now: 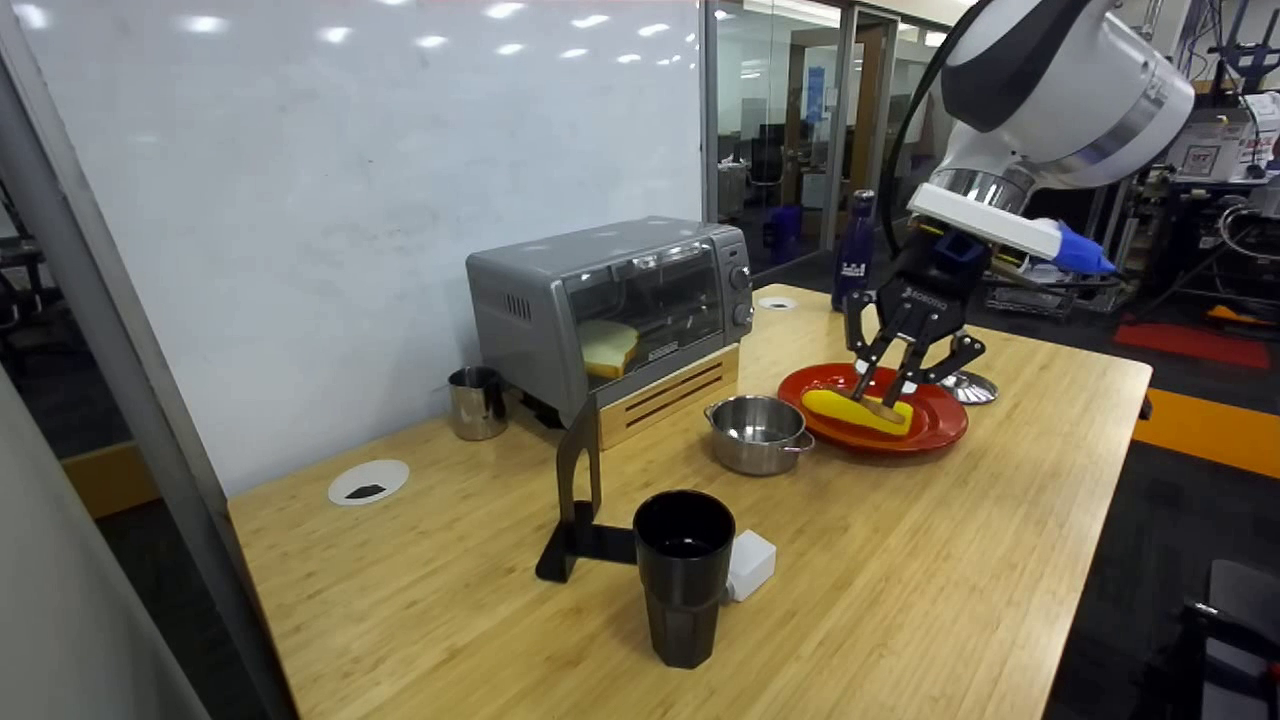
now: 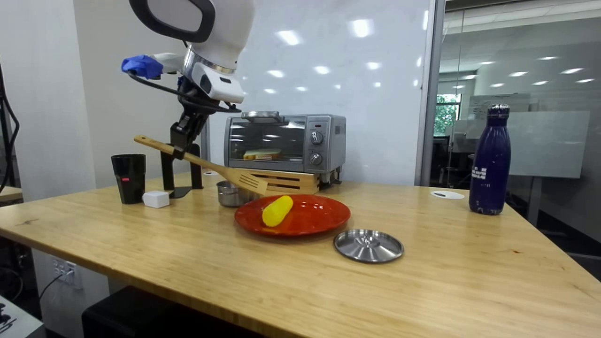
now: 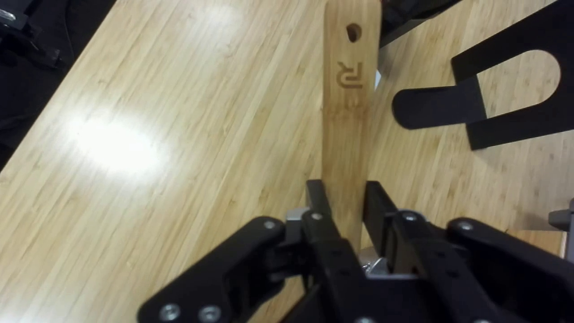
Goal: Use the wooden cooking stick to pick up the yellow bottle
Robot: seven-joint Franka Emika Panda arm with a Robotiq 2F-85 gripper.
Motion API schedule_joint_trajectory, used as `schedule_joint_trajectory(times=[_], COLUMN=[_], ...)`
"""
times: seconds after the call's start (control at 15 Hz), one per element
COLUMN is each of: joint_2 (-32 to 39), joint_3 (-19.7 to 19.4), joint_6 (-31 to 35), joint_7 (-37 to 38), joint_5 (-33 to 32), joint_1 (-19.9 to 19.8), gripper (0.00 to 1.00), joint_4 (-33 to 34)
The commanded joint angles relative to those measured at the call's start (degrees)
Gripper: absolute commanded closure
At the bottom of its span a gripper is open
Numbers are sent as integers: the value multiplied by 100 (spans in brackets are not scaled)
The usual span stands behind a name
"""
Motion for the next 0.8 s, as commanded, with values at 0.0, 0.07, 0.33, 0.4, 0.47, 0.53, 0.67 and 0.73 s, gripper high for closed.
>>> schedule_joint_trajectory(times=[0.0,0.07,0.33,0.4,0.47,0.53,0.67,0.73], joint_2=[379,447,675,713,747,768,802,819], joint_3=[-82,-99,-158,-169,-185,-201,-234,-255], joint_6=[-18,-40,-53,-48,-54,-64,-78,-96], joint_7=[-671,-817,-1136,-1159,-1187,-1213,-1236,-1252], joint_5=[520,647,864,863,864,879,891,910], joint_1=[-25,-40,-80,-90,-104,-113,-134,-147], gripper=[94,94,94,94,94,94,94,94], joint_4=[215,231,278,288,293,298,300,296])
